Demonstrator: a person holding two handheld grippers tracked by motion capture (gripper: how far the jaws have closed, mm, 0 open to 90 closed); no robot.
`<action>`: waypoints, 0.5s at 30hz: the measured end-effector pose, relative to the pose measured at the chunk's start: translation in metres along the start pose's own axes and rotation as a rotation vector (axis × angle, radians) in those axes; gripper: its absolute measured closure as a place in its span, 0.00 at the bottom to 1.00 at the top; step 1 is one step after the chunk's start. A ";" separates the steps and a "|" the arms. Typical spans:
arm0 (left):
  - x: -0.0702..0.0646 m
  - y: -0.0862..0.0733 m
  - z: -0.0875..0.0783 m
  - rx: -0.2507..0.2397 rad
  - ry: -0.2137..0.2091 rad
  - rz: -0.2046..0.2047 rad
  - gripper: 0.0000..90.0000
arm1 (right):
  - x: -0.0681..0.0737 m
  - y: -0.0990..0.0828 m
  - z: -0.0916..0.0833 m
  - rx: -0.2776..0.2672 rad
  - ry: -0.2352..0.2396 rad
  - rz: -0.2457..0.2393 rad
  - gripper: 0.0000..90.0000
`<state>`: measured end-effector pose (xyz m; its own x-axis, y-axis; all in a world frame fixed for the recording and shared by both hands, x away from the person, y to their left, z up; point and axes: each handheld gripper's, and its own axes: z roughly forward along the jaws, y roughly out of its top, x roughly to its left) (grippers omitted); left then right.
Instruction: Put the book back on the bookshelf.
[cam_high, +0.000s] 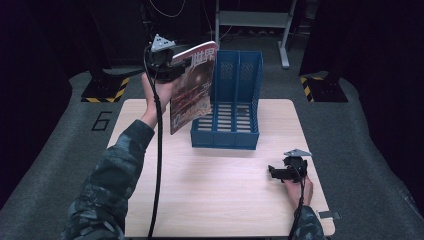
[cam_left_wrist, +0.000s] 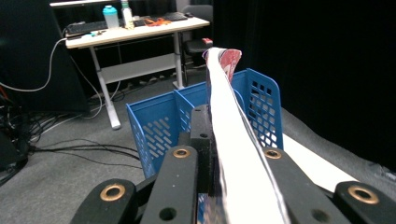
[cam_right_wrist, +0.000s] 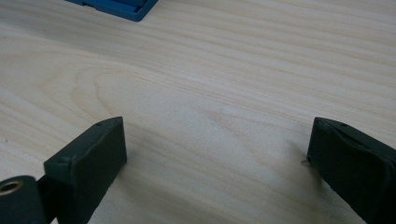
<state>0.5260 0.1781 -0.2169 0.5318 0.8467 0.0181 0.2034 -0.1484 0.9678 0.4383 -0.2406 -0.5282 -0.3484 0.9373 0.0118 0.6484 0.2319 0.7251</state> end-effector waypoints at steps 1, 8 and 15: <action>0.001 0.000 0.004 0.001 0.017 0.004 0.93 | 0.000 0.000 0.000 0.000 0.000 0.000 0.05; 0.003 -0.001 0.017 -0.002 0.047 -0.008 0.93 | 0.000 0.000 0.000 -0.001 0.000 -0.001 0.05; 0.004 -0.003 0.039 0.001 0.089 -0.025 0.93 | 0.000 0.000 0.000 -0.001 0.000 -0.001 0.05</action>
<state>0.5593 0.1620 -0.2294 0.4511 0.8923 0.0166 0.2165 -0.1274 0.9679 0.4383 -0.2408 -0.5281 -0.3492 0.9370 0.0117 0.6476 0.2323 0.7257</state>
